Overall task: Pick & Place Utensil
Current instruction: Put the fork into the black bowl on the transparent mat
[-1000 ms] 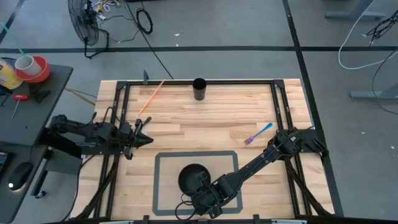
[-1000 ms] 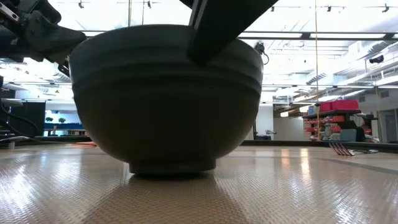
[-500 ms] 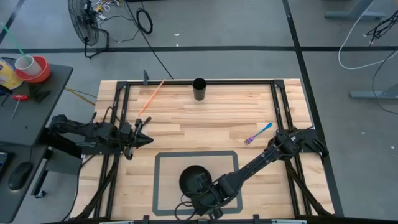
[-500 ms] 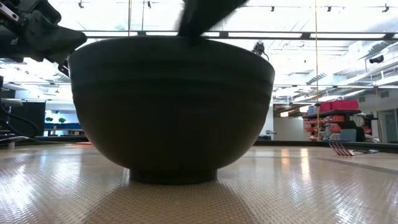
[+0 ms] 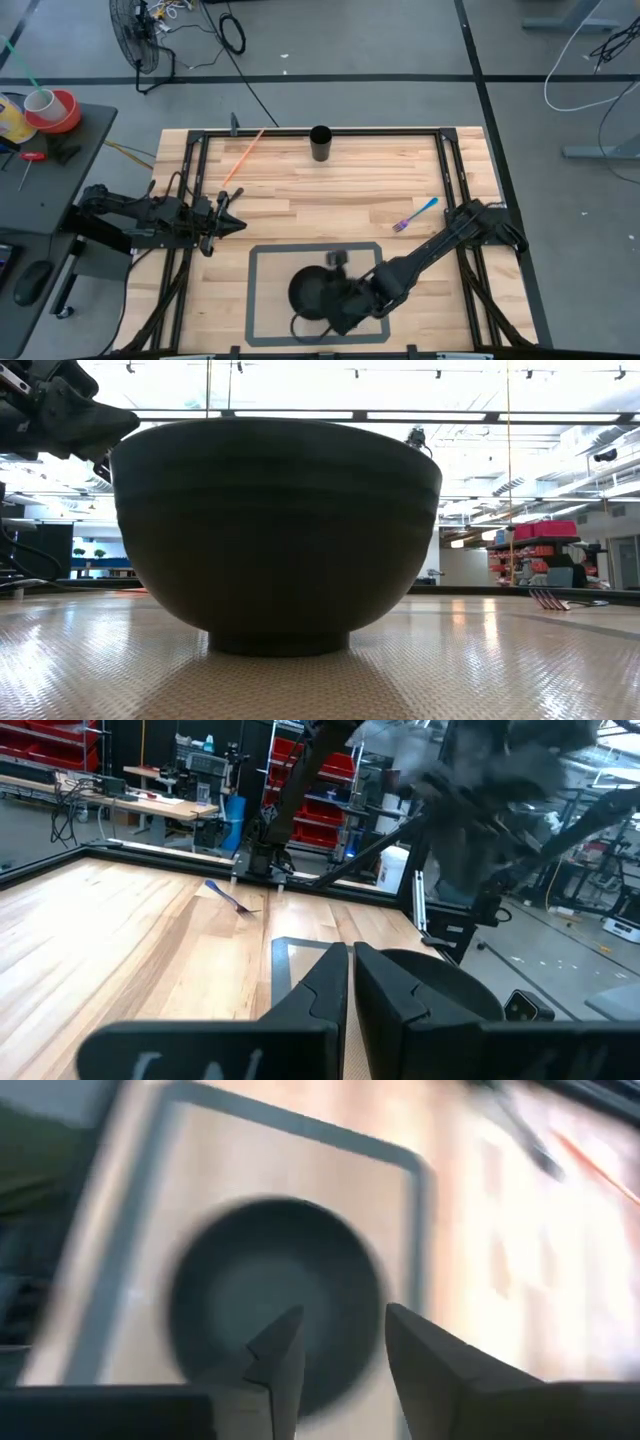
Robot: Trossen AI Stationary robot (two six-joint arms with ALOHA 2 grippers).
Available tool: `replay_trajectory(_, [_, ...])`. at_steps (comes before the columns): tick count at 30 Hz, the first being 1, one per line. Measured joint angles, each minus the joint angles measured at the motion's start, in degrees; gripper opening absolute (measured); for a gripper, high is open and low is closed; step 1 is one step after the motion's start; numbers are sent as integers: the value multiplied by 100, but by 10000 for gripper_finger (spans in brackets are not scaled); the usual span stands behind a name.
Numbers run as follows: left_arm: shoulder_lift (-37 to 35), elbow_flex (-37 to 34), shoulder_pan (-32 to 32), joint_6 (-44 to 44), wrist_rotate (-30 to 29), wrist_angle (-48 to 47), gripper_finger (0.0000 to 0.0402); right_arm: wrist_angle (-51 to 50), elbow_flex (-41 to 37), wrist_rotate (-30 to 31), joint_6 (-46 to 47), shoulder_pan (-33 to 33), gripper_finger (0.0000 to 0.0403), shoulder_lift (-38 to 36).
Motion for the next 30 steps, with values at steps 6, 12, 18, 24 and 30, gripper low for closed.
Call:
replay_trajectory(6, [0, -2, 2, 0, -1, 1, 25, -1472, -461, 1069, 2862, -185, 136, -734])
replay_trajectory(12, [0, -2, 0, -1, -2, 2, 25, -1952, -2137, 1529, 5532, -311, 135, -1761])
replay_trajectory(18, [0, -2, 0, 0, -2, 2, 25, -1925, -4121, 616, 8489, -617, 138, -2618])
replay_trajectory(24, [0, -2, 0, -1, 0, 0, 25, -1757, -5635, -273, 9446, -1128, 172, -3031])
replay_trajectory(30, [2, -2, 2, 0, -1, 0, 25, -1046, -6513, -405, 9570, -1445, 215, -3121])
